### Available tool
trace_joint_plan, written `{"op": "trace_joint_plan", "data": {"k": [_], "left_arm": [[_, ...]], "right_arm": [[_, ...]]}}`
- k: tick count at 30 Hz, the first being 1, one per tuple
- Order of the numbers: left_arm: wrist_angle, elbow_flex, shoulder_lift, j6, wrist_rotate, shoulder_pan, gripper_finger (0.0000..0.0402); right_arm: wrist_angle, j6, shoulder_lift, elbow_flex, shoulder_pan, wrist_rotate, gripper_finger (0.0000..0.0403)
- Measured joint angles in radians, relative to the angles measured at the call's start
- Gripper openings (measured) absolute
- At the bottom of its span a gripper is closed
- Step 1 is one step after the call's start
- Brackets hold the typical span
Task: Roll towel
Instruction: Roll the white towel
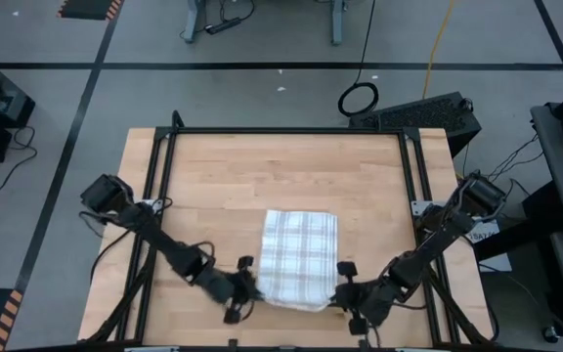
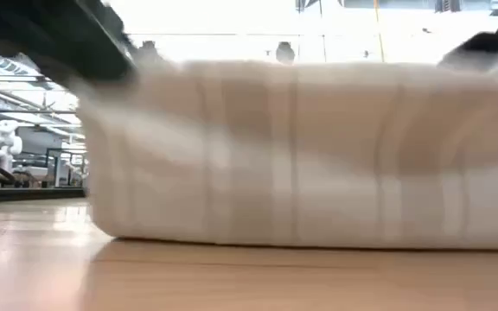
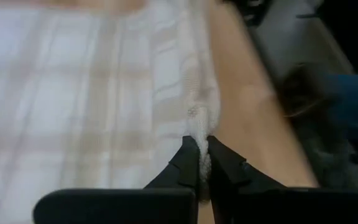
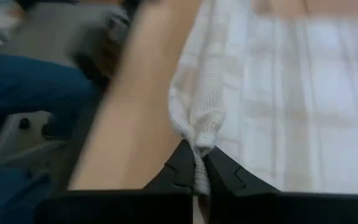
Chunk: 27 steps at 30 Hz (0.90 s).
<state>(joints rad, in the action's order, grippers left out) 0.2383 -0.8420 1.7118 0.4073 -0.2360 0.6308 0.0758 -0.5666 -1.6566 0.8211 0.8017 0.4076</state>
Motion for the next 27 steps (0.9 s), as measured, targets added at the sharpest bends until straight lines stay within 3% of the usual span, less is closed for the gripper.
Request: {"op": "trace_joint_plan", "data": {"k": [5,13,16,21,27], "left_arm": [[0.076,0.067,0.005,0.123,0.225,-0.079,0.0014],[0.331,0.099,0.005,0.137,0.556,-0.125,0.0014],[0.376,0.099,0.005,0.171,0.572,-0.094,0.0014],[0.387,0.096,0.013,0.212,0.502,-0.044,0.0013],[0.356,0.096,0.056,0.206,0.448,-0.057,0.0013]], "right_arm": [[0.08,-0.135,0.0,-0.041,-0.03,-0.137,0.0002],[0.354,-0.072,0.0,-0.068,-0.028,-0.234,0.0002],[0.401,-0.135,0.0,-0.067,-0.019,-0.245,0.0002],[0.428,-0.24,-0.012,-0.066,0.012,-0.211,0.0002],[0.403,-0.305,-0.055,-0.066,0.017,-0.22,0.0002]]}}
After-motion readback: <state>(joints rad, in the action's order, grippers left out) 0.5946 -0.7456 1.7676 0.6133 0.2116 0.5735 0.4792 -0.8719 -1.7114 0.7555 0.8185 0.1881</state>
